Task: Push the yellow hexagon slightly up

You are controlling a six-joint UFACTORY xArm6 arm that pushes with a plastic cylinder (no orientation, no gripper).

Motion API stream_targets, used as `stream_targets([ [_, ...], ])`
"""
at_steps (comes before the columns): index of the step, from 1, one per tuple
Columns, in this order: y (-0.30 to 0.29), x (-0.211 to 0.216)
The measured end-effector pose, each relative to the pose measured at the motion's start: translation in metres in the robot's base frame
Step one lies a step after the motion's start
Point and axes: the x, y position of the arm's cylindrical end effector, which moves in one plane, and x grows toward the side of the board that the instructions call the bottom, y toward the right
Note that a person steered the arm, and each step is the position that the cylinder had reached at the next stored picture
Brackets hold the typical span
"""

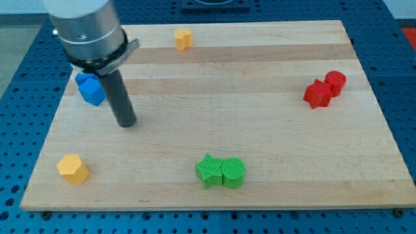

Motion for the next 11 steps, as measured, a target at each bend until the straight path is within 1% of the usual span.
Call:
stream_targets([
  [3,-0.123,0.001],
  [4,-0.131,0.002],
  [5,-0.132,0.016],
  [7,-0.13,0.144],
  [9,-0.108,0.139],
  [11,-0.06,0.082],
])
